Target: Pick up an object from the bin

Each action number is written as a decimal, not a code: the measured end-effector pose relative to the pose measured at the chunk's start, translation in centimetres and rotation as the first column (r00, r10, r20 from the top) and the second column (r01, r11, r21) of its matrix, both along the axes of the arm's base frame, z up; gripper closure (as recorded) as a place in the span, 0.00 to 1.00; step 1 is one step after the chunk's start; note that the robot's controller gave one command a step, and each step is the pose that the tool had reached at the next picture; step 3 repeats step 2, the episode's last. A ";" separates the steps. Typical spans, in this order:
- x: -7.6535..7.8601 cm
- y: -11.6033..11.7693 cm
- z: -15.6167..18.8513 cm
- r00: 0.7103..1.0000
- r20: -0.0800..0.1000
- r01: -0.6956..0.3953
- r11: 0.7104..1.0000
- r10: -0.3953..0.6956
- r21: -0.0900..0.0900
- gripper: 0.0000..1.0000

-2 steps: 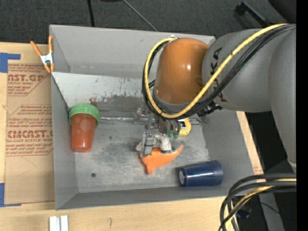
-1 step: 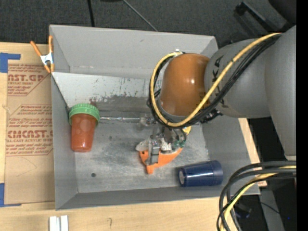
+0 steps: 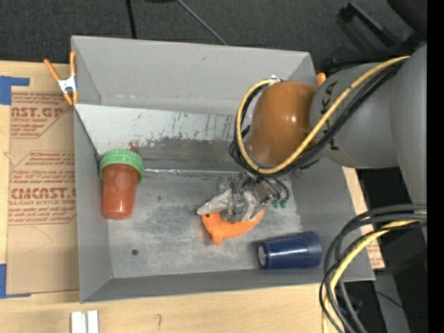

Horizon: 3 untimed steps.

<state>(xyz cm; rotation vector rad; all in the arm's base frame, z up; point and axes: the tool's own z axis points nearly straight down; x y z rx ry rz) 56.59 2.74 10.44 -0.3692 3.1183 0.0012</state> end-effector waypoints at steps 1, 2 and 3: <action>0.0 0.0 0.0 1.000 0.000 0.000 1.000 0.000 0.001 1.00; 1.7 2.0 11.8 0.999 0.002 0.038 0.999 -0.038 0.000 1.00; 1.7 2.0 11.8 0.999 0.002 0.038 0.999 -0.038 0.000 1.00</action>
Offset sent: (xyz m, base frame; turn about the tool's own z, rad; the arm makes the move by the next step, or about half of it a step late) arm 0.0160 0.0198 0.1181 0.0378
